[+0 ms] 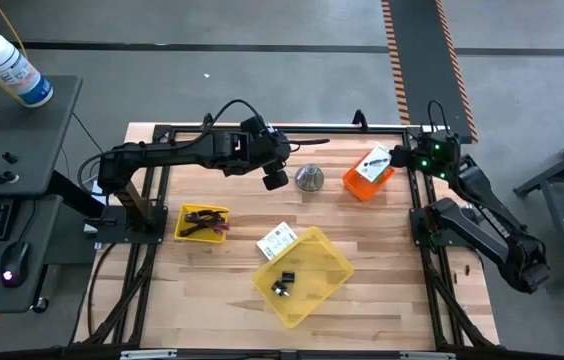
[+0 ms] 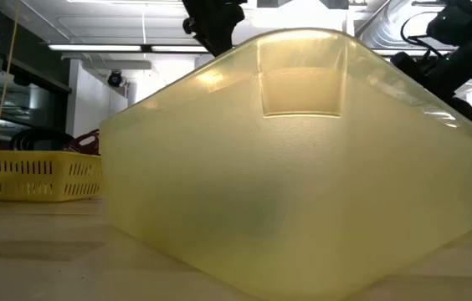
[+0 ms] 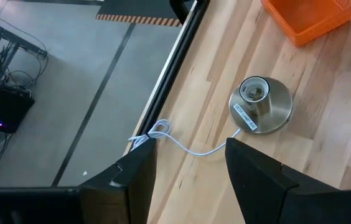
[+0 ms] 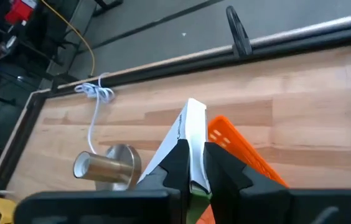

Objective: Pick and place items into bin
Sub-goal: Put the top white card reader box into the orange bin, then put the white card reader box into the orange bin

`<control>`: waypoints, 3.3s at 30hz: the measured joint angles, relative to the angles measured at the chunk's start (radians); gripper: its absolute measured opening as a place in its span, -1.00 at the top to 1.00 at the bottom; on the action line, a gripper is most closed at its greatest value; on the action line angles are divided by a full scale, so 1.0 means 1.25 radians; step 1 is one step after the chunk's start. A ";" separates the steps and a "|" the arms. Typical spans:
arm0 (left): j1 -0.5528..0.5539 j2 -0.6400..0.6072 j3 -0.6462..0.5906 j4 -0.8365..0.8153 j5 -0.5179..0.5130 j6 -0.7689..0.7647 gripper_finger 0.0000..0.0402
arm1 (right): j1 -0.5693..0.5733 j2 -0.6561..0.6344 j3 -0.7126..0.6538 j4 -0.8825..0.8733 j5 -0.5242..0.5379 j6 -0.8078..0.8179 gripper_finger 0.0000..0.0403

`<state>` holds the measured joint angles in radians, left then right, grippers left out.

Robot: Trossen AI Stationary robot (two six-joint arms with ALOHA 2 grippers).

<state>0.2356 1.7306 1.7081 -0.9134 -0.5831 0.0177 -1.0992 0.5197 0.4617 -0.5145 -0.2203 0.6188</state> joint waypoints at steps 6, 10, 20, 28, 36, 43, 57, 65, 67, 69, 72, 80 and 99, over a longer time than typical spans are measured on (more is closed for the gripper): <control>0.000 0.000 0.000 0.000 0.000 0.000 0.12 | 0.000 -0.009 -0.044 0.018 -0.001 0.008 0.86; 0.000 0.000 0.000 0.000 0.003 0.000 0.12 | 0.000 -0.009 -0.062 0.048 -0.001 0.010 0.84; 0.000 0.000 0.000 0.003 0.021 0.000 0.12 | 0.000 -0.008 -0.092 0.113 -0.013 0.035 0.84; 0.000 0.000 0.000 0.005 0.021 0.000 0.12 | 0.000 -0.008 -0.155 0.183 -0.026 0.077 0.81; 0.000 0.000 0.000 0.005 0.021 0.000 0.12 | 0.000 -0.008 -0.189 0.226 -0.033 0.095 0.79; 0.000 0.000 0.000 0.005 0.021 0.000 0.12 | 0.000 -0.008 -0.189 0.225 -0.037 0.092 0.61; 0.000 0.000 0.000 0.006 0.023 0.000 0.12 | 0.000 -0.012 -0.184 0.237 -0.072 0.091 0.20; 0.000 0.006 0.000 -0.049 0.188 -0.049 0.12 | 0.000 -0.015 -0.108 0.228 -0.152 0.014 0.17; 0.000 0.012 -0.002 -0.075 0.238 -0.073 0.12 | 0.000 -0.015 -0.089 0.222 -0.153 -0.003 0.19; -0.001 0.028 0.000 -0.080 0.275 -0.091 0.12 | 0.000 -0.015 -0.074 0.219 -0.158 -0.021 0.21; -0.005 0.062 0.000 -0.102 0.329 -0.110 0.12 | 0.000 -0.015 -0.061 0.218 -0.163 -0.035 0.23; -0.005 0.174 0.000 -0.126 0.608 -0.123 0.12 | 0.006 -0.014 -0.059 0.213 -0.175 -0.032 0.24; -0.005 0.290 -0.001 -0.254 0.649 -0.124 0.12 | 0.046 -0.019 -0.059 0.212 -0.180 -0.014 0.28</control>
<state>0.2287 2.0931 1.7064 -1.2315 0.2284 -0.1368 -1.0422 0.4965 0.3874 -0.2501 -0.4456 0.6014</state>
